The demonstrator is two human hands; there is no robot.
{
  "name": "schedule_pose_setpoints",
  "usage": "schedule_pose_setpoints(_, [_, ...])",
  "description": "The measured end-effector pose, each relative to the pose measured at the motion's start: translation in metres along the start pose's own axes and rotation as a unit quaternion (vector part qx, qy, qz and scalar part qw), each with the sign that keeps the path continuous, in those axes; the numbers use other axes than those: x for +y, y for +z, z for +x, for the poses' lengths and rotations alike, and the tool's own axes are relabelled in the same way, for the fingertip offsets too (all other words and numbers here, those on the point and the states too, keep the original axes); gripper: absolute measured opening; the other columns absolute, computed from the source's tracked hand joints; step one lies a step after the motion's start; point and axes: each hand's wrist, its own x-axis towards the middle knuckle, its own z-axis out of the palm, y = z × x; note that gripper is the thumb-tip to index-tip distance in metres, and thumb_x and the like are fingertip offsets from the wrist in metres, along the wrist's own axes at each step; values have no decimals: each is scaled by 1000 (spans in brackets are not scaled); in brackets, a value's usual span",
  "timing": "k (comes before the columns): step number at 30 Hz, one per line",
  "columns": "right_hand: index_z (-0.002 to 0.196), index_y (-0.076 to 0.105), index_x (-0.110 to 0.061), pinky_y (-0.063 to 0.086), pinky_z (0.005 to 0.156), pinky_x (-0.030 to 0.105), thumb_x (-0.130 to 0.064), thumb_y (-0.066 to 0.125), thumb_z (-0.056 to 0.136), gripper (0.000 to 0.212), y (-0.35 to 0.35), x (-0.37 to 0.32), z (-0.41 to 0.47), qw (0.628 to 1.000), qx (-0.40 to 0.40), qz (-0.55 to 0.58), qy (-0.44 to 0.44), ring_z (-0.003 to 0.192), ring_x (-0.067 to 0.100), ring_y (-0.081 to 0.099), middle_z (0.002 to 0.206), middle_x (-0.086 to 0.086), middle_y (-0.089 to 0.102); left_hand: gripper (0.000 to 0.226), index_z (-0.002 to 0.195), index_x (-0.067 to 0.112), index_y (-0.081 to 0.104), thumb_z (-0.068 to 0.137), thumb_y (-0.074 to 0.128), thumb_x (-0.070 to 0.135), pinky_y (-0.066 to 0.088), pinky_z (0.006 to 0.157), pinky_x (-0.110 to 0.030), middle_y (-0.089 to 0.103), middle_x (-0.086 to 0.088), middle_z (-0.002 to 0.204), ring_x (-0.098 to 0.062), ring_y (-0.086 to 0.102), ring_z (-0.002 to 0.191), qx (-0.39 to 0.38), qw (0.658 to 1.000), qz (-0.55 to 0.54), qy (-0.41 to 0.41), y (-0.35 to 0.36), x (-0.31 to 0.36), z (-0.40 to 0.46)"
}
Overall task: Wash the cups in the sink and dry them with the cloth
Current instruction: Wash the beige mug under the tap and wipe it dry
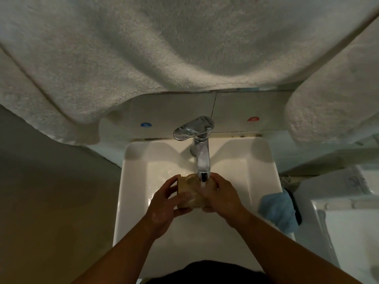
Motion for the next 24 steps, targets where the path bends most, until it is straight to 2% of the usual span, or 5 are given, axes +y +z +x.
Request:
schedule_pose_setpoints(4, [115,67,-40,63,69,41,-36,56,102,17,-9,1,2,997,-63,45,-7,95,22,72,112,-2,70,70,137,30,58,74,82,11,58,88,-56,64,-8,133,-36,68,112,-5,1000,-11,-3,-7,3,4])
schedule_pose_setpoints(9, [107,66,-33,64,62,41,-45,64,93,18,1,0,4,1000,12,5,16,80,20,74,102,0,72,74,137,31,58,71,87,11,57,89,-60,65,-7,132,-36,68,112,-14,1000,1,-10,0,4,8])
schedule_pose_setpoints(13, [121,64,-36,63,66,40,-37,53,103,21,-12,2,5,998,-60,27,5,91,23,73,115,2,68,72,136,30,59,72,85,10,57,90,-59,66,-7,131,-36,69,110,-12,1000,-9,-12,-4,5,9])
schedule_pose_setpoints(18, [119,57,-35,64,66,39,-64,69,76,54,-5,0,-2,1000,-21,-20,-2,89,20,72,109,-2,68,61,138,28,56,81,75,14,58,87,-55,69,-8,126,-36,70,109,-19,1000,-5,-21,9,7,8])
schedule_pose_setpoints(24, [126,56,-37,64,66,40,-46,55,99,28,-14,2,-4,999,-36,31,22,99,22,65,118,-4,61,49,126,25,65,81,71,45,59,88,-54,73,-4,116,-35,72,103,13,999,22,-36,17,11,4])
